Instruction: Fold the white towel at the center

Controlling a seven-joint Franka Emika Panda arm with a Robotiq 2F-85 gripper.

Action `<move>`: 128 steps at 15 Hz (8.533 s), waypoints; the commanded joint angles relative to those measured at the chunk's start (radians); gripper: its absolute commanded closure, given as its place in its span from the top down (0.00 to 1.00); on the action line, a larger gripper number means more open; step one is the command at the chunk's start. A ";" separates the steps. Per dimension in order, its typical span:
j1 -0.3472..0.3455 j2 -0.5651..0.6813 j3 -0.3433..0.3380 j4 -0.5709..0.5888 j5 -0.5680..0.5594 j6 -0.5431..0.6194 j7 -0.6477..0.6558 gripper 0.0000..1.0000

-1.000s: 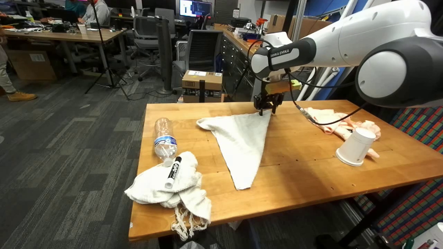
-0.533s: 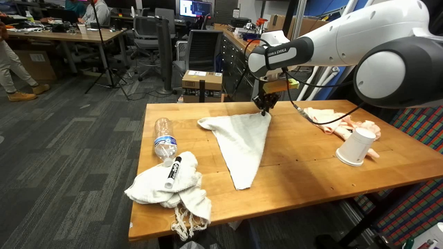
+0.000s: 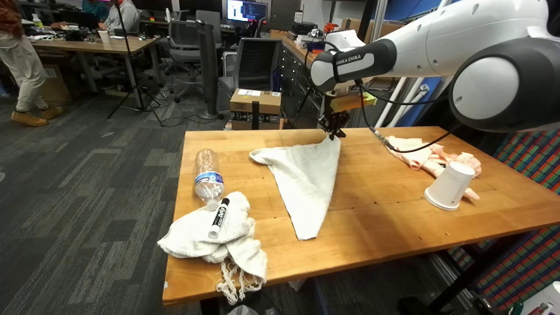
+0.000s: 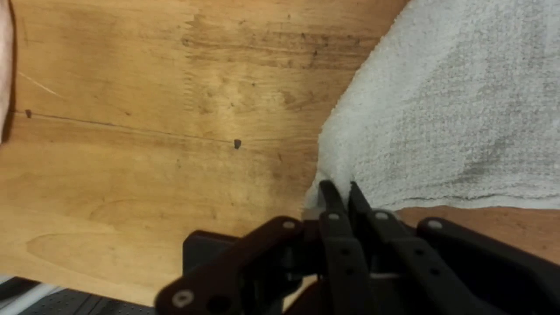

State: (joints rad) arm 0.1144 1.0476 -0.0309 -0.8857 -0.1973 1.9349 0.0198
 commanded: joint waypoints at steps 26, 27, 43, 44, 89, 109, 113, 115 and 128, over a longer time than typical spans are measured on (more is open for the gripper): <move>0.315 -0.854 0.065 -1.224 -0.614 0.329 0.731 0.02; 0.312 -0.891 0.090 -1.278 -0.635 0.326 0.768 0.02; 0.294 -1.189 0.386 -1.604 -0.606 0.236 0.901 0.02; 0.296 -1.182 0.391 -1.598 -0.599 0.241 0.897 0.02; 0.139 -1.011 0.291 -1.558 -0.262 0.570 0.648 0.02; 0.262 -1.128 0.433 -1.622 -0.037 0.421 0.637 0.02; 0.273 -1.114 0.450 -1.639 -0.007 0.429 0.632 0.02; 0.275 -1.113 0.453 -1.646 0.005 0.431 0.627 0.02; 0.275 -1.101 0.448 -1.652 0.079 0.431 0.587 0.82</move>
State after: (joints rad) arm 0.3835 -0.0387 0.4190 -2.5341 -0.1726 2.3668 0.6446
